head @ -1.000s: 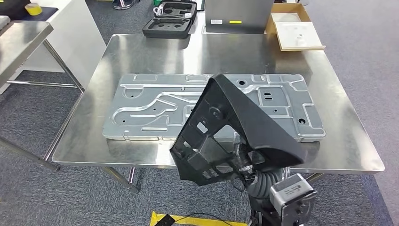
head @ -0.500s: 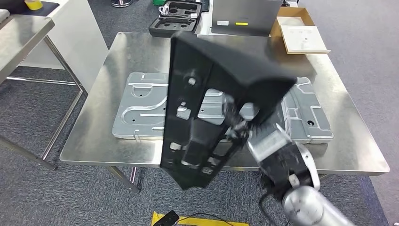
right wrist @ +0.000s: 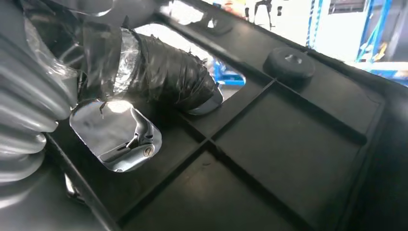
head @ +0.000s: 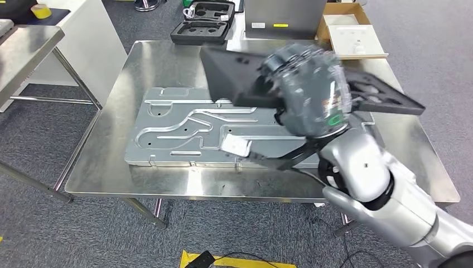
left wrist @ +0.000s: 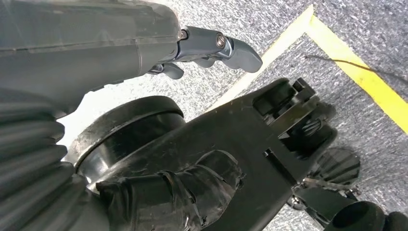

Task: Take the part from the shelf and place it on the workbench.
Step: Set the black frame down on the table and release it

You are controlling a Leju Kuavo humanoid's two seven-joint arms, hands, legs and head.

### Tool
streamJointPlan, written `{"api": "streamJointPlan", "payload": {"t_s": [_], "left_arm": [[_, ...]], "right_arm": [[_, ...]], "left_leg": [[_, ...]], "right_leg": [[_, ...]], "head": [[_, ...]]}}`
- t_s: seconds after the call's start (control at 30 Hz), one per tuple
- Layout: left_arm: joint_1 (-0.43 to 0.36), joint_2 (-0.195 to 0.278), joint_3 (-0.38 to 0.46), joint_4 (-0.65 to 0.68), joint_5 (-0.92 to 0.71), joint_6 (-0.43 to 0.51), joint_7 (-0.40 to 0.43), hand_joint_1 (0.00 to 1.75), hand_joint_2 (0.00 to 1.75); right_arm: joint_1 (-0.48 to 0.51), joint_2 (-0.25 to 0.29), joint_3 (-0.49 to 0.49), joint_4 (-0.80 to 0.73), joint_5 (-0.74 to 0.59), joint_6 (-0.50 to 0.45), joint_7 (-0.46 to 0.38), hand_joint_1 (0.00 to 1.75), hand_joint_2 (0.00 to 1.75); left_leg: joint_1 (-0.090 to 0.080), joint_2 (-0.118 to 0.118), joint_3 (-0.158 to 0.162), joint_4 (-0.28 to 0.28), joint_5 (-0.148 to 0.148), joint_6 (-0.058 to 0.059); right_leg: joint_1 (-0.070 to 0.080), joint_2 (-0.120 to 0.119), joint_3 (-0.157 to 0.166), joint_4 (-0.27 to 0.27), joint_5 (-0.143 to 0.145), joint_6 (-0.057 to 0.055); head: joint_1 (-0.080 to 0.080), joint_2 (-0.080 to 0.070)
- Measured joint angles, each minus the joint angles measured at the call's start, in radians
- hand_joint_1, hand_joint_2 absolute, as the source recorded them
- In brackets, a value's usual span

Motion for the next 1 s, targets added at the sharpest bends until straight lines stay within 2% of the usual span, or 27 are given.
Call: {"api": "streamJointPlan", "payload": {"t_s": [0.07, 0.13, 0.27, 0.33, 0.4, 0.43, 0.47, 0.5, 0.57, 0.6, 0.63, 0.73, 0.8, 0.83, 0.9, 0.93, 0.97, 1.0], "left_arm": [[-0.003, 0.0, 0.0, 0.0, 0.005, 0.002, -0.002, 0.0, 1.75], [-0.006, 0.0, 0.0, 0.0, 0.01, 0.003, -0.001, 0.0, 1.75], [-0.009, 0.003, 0.0, 0.0, 0.023, 0.011, -0.002, 0.0, 1.75], [-0.01, 0.005, 0.0, 0.0, 0.028, 0.014, -0.008, 0.0, 1.75], [-0.011, 0.006, 0.0, 0.0, 0.032, 0.016, -0.013, 0.0, 1.75], [-0.011, 0.006, 0.0, 0.0, 0.034, 0.016, -0.015, 0.0, 1.75], [-0.011, 0.006, 0.0, 0.0, 0.035, 0.016, -0.018, 0.0, 1.75], [-0.011, 0.006, 0.0, 0.0, 0.036, 0.016, -0.021, 0.0, 1.75], [-0.012, 0.006, 0.0, 0.0, 0.036, 0.016, -0.026, 0.0, 1.75], [-0.014, 0.006, 0.0, 0.0, 0.036, 0.016, -0.027, 0.0, 1.75], [-0.014, 0.006, 0.0, 0.0, 0.036, 0.016, -0.028, 0.0, 1.75], [-0.015, 0.006, 0.0, 0.0, 0.038, 0.017, -0.028, 0.0, 1.75], [-0.015, 0.006, 0.0, 0.0, 0.038, 0.017, -0.028, 0.0, 1.75], [-0.016, 0.006, 0.0, 0.0, 0.038, 0.017, -0.028, 0.0, 1.75], [-0.017, 0.006, 0.0, 0.0, 0.044, 0.016, -0.037, 0.0, 1.75], [-0.017, 0.006, 0.0, 0.0, 0.051, 0.016, -0.048, 0.0, 1.75], [-0.017, 0.006, 0.0, 0.0, 0.059, 0.017, -0.061, 0.0, 1.75], [-0.017, 0.004, 0.0, 0.0, 0.065, 0.017, -0.073, 0.0, 1.75]], "right_arm": [[-0.018, -0.001, 0.032, 0.023, 0.025, 0.027, -0.001, 1.41, 1.75], [-0.041, -0.008, 0.059, 0.052, 0.048, 0.058, 0.0, 1.41, 1.75], [-0.096, -0.05, 0.112, 0.115, 0.075, 0.135, 0.001, 1.41, 1.75], [-0.118, -0.076, 0.127, 0.132, 0.079, 0.169, 0.0, 1.41, 1.75], [-0.13, -0.099, 0.14, 0.146, 0.08, 0.201, -0.001, 1.41, 1.75], [-0.131, -0.109, 0.147, 0.151, 0.08, 0.214, -0.001, 1.41, 1.75], [-0.131, -0.119, 0.153, 0.156, 0.08, 0.224, -0.001, 1.41, 1.75], [-0.131, -0.13, 0.158, 0.16, 0.079, 0.235, -0.001, 1.41, 1.75], [-0.132, -0.15, 0.164, 0.167, 0.076, 0.251, 0.001, 1.41, 1.75], [-0.133, -0.159, 0.167, 0.169, 0.075, 0.256, 0.002, 1.41, 1.75], [-0.133, -0.167, 0.171, 0.172, 0.074, 0.259, 0.002, 1.41, 1.75], [-0.132, -0.182, 0.182, 0.178, 0.073, 0.262, 0.003, 1.41, 1.75], [-0.133, -0.188, 0.185, 0.18, 0.072, 0.261, 0.003, 1.41, 1.75], [-0.134, -0.19, 0.186, 0.181, 0.072, 0.262, 0.003, 1.41, 1.75], [-0.133, -0.195, 0.189, 0.183, 0.063, 0.291, 0.01, 1.41, 1.75], [-0.127, -0.2, 0.19, 0.185, 0.053, 0.318, 0.02, 1.41, 1.75], [-0.114, -0.209, 0.192, 0.19, 0.041, 0.342, 0.032, 1.41, 1.75], [-0.096, -0.221, 0.193, 0.196, 0.031, 0.351, 0.043, 1.41, 1.75]], "left_leg": [[0.0, 0.0, 0.054, -0.123, 0.066, 0.004], [-0.003, 0.0, 0.095, -0.212, 0.091, 0.011], [-0.003, -0.004, 0.107, -0.237, 0.094, 0.032], [0.001, -0.004, 0.113, -0.246, 0.097, 0.043], [0.001, -0.003, 0.114, -0.246, 0.097, 0.049], [0.0, -0.003, 0.114, -0.245, 0.096, 0.05], [0.0, -0.003, 0.114, -0.244, 0.095, 0.05], [0.001, -0.003, 0.115, -0.242, 0.094, 0.05], [0.001, -0.004, 0.115, -0.235, 0.089, 0.047], [-0.001, -0.005, 0.113, -0.231, 0.085, 0.043], [-0.002, -0.006, 0.111, -0.228, 0.084, 0.039], [-0.006, -0.006, 0.108, -0.229, 0.085, 0.025], [-0.004, -0.004, 0.099, -0.208, 0.068, 0.015], [-0.002, -0.002, 0.083, -0.171, 0.044, 0.011], [-0.001, 0.0, 0.027, -0.047, -0.017, 0.005], [0.0, 0.0, 0.0, 0.012, -0.038, 0.004], [0.0, 0.0, -0.015, 0.044, -0.043, 0.004], [-0.001, 0.0, -0.011, 0.037, -0.029, 0.007]], "right_leg": [[0.001, 0.0, 0.003, 0.003, -0.005, 0.003], [0.003, 0.0, 0.002, 0.006, -0.008, 0.011], [0.005, -0.003, -0.003, 0.011, -0.014, 0.03], [0.004, -0.004, -0.034, 0.079, -0.053, 0.038], [0.004, -0.004, -0.099, 0.209, -0.107, 0.042], [0.004, -0.004, -0.127, 0.26, -0.12, 0.044], [0.003, -0.004, -0.141, 0.279, -0.115, 0.045], [0.001, -0.004, -0.133, 0.256, -0.091, 0.045], [-0.002, -0.005, -0.075, 0.126, -0.024, 0.044], [-0.001, -0.005, -0.047, 0.065, -0.002, 0.043], [0.0, -0.004, -0.029, 0.028, 0.008, 0.04], [0.003, -0.001, -0.024, 0.011, 0.012, 0.026], [0.0, -0.001, -0.022, 0.007, 0.016, 0.014], [-0.002, -0.001, -0.021, 0.005, 0.017, 0.009], [-0.001, -0.001, -0.02, 0.005, 0.017, 0.003], [0.001, -0.001, -0.02, 0.005, 0.016, 0.002], [0.002, -0.002, -0.019, 0.005, 0.016, 0.001], [0.004, -0.003, -0.018, 0.005, 0.016, 0.001]], "head": [[0.0, 0.0], [0.001, 0.0], [0.002, 0.0], [0.004, 0.0], [0.005, 0.0], [0.005, 0.0], [0.005, 0.0], [0.005, 0.0], [0.005, 0.0], [0.005, 0.0], [0.005, 0.0], [0.004, 0.0], [0.003, 0.0], [0.002, 0.0], [-0.001, 0.0], [-0.001, 0.0], [-0.001, 0.0], [-0.001, 0.0]]}}
